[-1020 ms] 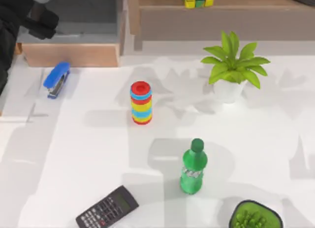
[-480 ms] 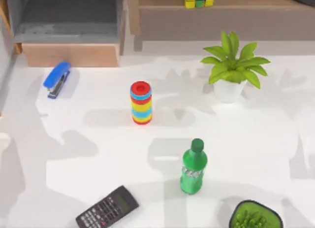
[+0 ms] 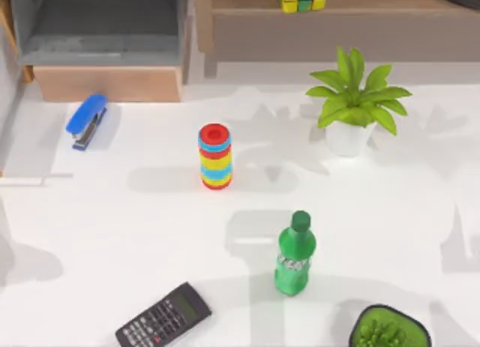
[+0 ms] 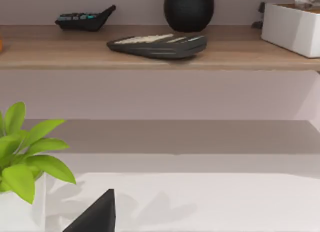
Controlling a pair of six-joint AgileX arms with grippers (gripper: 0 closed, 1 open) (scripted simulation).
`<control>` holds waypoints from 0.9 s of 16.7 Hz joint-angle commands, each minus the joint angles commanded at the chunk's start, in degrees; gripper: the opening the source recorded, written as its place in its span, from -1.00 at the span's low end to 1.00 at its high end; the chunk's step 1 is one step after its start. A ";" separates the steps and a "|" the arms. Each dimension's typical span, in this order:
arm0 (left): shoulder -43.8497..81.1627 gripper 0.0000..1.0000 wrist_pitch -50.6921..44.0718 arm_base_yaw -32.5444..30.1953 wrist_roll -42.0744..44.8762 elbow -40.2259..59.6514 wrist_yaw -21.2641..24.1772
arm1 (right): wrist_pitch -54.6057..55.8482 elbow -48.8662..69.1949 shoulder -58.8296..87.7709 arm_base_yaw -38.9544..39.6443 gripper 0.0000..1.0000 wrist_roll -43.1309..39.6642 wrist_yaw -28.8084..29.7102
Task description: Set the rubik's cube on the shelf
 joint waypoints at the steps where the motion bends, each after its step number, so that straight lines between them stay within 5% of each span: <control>1: 1.60 1.00 1.25 0.49 1.38 -0.82 2.04 | 0.00 0.00 0.00 0.00 1.00 0.00 0.00; 7: 8.58 1.00 5.76 0.93 6.16 -3.26 9.47 | 0.00 0.00 0.00 0.00 1.00 0.00 0.00; 15: 9.06 1.00 5.23 0.17 6.24 -2.32 8.88 | 0.00 0.00 0.00 0.00 1.00 0.00 0.00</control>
